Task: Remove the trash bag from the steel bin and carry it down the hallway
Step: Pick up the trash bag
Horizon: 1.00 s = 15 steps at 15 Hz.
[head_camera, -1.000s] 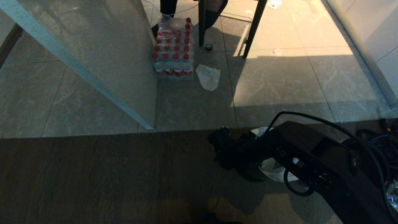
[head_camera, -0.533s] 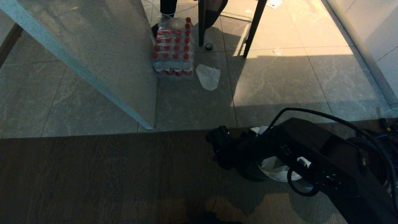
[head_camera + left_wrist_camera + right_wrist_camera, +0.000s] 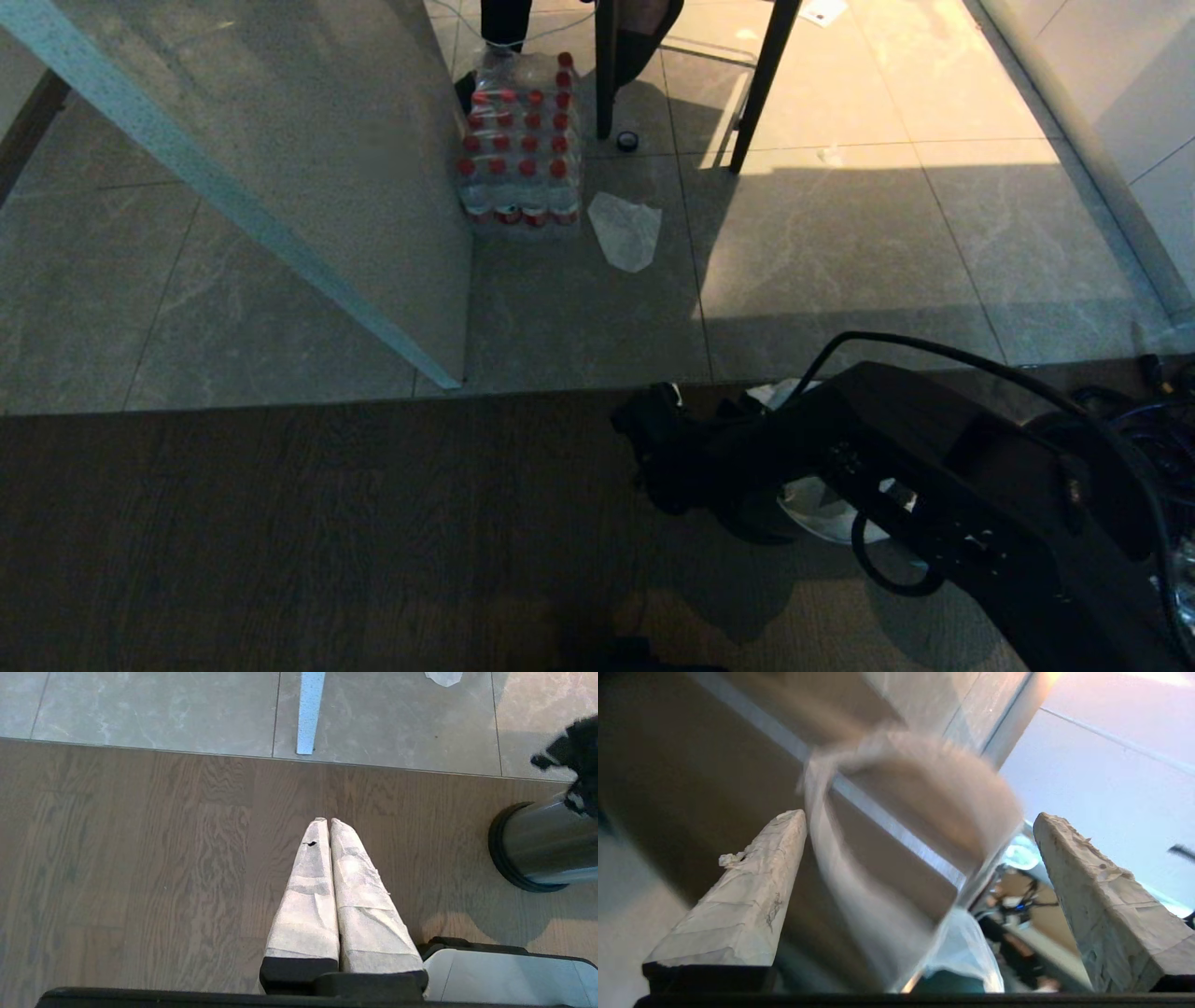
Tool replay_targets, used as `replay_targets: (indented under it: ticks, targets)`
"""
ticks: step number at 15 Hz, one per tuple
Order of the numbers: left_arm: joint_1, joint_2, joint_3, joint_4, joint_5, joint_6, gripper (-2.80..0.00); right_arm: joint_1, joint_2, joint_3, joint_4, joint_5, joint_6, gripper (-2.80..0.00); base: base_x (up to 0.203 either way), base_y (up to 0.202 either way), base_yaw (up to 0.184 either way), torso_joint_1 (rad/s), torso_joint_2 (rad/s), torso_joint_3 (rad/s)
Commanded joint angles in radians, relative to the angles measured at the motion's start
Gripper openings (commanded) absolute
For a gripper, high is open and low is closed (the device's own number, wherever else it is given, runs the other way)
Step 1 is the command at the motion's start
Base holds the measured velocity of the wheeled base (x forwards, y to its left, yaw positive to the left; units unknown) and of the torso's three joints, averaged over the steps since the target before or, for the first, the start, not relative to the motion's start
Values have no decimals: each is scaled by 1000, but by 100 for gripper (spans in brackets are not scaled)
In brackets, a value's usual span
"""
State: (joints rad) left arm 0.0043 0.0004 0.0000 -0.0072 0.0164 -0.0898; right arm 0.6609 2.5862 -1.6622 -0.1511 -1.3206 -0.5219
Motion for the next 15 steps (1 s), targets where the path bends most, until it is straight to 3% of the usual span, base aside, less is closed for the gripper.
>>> replay_targets:
  ticks: [1,4,7,15]
  targets:
    - [1,0,0,0,0,-1,-280,-14,57,-105,-4,-15,-5,0,0,0,0,0,0,0]
    - [0,0,0,0,0,-1,-280,-63,120,-279,13,-26,-16,0,0,0,0,0,0,0]
    - [0,0,0,0,0,-1,-280,-103,120,-287,18,-29,-21,0,0,0,0,0,0,0]
    - [0,0,0,0,0,-1,-280,-104,-4,-287,23,-44,-26,0,0,0,0,0,0,0]
